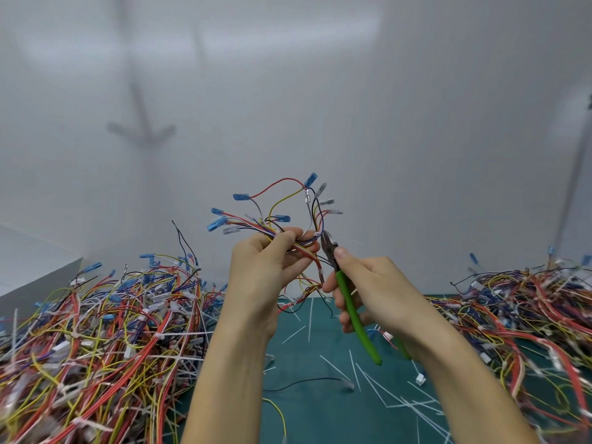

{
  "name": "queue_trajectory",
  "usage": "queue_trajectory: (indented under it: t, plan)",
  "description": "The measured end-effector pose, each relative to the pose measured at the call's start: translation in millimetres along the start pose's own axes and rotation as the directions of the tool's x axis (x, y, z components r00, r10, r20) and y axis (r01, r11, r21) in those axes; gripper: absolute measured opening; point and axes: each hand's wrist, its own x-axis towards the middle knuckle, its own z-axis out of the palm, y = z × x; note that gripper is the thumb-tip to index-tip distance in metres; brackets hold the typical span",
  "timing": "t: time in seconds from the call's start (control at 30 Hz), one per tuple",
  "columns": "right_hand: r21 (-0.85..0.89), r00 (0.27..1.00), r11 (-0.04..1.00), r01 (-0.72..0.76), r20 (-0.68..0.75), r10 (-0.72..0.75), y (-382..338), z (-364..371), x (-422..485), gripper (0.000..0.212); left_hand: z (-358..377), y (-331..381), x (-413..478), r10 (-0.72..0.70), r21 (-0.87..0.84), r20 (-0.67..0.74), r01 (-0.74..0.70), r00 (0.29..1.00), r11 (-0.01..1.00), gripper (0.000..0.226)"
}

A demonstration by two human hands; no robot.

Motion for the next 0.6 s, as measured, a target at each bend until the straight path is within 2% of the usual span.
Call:
queue_trajectory:
  t: [0.3,0.6]
  plan:
    - [0.077,0.998,0.997,-0.025,0.053,0.021,-0.5,-1.3,-0.2,0.061,1.0,-0.6,-0.1,-0.009,-0.019,0.016,0.010,1.000,1.000,0.014]
    - [0.070,0.999,0.998,-0.009,0.043,0.006,-0.5,-1.8,-0.4,0.060,2.0,-1.1,-0.1,-0.005,-0.010,0.020,0.005,1.000,1.000,0.014]
